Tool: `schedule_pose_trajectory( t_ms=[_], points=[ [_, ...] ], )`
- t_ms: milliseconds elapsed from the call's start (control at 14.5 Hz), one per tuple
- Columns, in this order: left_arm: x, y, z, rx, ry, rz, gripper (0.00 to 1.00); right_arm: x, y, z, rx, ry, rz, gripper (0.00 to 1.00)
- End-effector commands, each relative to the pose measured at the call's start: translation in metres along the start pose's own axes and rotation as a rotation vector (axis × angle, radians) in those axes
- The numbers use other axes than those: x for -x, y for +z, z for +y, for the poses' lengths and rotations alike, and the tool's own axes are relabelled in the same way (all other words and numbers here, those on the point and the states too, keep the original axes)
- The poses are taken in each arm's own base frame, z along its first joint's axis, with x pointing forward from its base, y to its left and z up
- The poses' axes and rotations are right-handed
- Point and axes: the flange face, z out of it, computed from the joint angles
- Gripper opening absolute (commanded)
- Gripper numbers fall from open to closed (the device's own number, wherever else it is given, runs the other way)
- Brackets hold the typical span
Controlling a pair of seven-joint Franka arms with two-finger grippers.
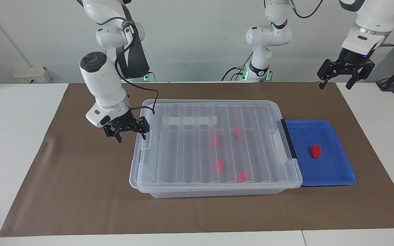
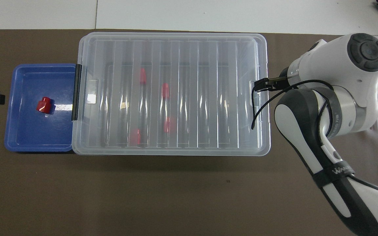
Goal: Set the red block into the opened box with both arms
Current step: 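Move the right gripper onto the clear lid's edge nearest it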
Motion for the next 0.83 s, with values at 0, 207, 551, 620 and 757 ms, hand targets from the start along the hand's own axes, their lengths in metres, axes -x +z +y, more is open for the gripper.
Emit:
schedule_pose_trajectory(
  t_ms=[0,207,551,620,757],
  points=[
    [0.006,-0.001,0.000,0.014,-0.009,0.018,1.00,-0.001,-0.004,0.004,-0.001,0.011,0.011,1.00],
    [0.006,-0.001,0.000,0.014,-0.009,0.018,1.00,-0.003,0.004,0.008,0.030,0.006,0.005,1.00],
    [0.006,0.000,-0.001,0.013,-0.009,0.022,1.00,-0.005,0.002,0.027,0.087,0.000,0.009,1.00],
    [0.005,0.001,0.002,0.013,-0.005,0.027,1.00,-0.005,0.002,0.030,0.097,-0.002,0.007,1.00],
    [0.005,0.000,0.003,0.013,-0.002,0.028,1.00,-0.005,0.002,0.038,0.109,0.004,-0.001,1.00]
  ],
)
